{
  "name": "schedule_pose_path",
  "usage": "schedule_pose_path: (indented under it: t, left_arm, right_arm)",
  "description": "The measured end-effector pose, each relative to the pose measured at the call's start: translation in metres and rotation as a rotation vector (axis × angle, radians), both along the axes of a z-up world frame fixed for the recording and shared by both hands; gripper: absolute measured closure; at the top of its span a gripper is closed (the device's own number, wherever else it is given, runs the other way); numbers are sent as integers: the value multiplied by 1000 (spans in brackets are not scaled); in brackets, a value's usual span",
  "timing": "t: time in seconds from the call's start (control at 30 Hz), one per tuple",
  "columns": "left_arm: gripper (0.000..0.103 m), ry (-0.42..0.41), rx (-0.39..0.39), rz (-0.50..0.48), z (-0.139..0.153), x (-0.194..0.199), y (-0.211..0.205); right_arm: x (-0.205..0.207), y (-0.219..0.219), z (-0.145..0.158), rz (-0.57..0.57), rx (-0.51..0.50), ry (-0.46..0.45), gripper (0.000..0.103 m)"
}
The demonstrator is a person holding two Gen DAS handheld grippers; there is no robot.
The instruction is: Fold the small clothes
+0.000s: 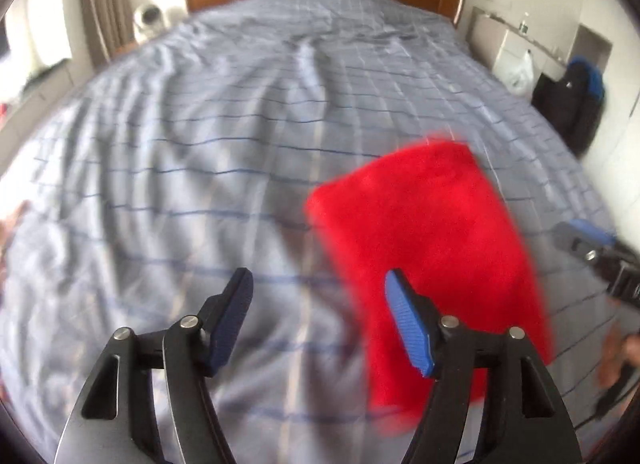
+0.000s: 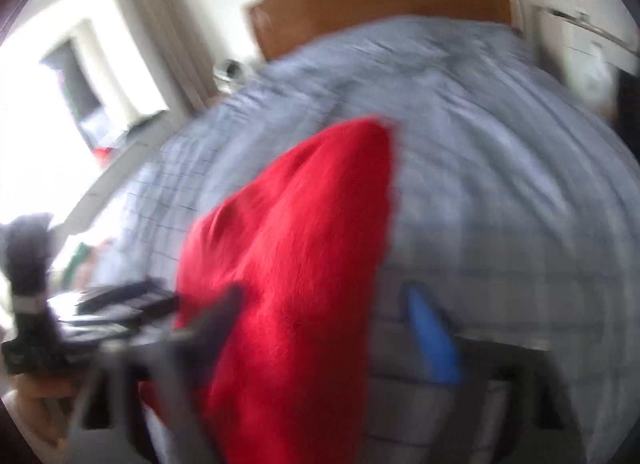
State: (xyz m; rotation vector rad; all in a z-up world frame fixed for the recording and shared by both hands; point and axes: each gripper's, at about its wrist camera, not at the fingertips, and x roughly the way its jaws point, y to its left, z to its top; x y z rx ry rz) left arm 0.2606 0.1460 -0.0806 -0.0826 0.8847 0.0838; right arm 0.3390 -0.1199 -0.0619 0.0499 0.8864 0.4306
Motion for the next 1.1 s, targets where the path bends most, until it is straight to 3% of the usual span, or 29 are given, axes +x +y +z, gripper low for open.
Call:
schedule_pose_path:
  t: [0.13,0.2,0.33,0.4,0.53,0.83,1.0,1.1]
  left_arm:
    - [5,-113,189,41,12,-62,-21]
    - [0,-143,230,92,23,-88,-33]
    - [0,-98,181,99,39,-109,-44]
    - [0,-53,129,100,44,-117,-45]
    - [0,-45,91,126,48,-137,-51]
    - [0,-69,98,106,62,-169,-65]
    - [0,-102,64,116,65,-182,-66]
    - [0,-124,84,101,70,-191,-73]
  right_arm:
    - [-33,-23,-18,-22,-100,-11,9]
    - [-50,-25,-19,-12,-122,-14,9]
    - [-104,-24,2,23,-134,-54,1]
    - [-130,-22,17,30,-148,-72,1]
    - [-162,-29,32,-4,-161,-63,1]
    - [-199,-35,43,-12,-211,-85,1]
    - [-210,-37,49,-25,-199,-101,1]
    - [-218,-36,52,-15,-191,-111,1]
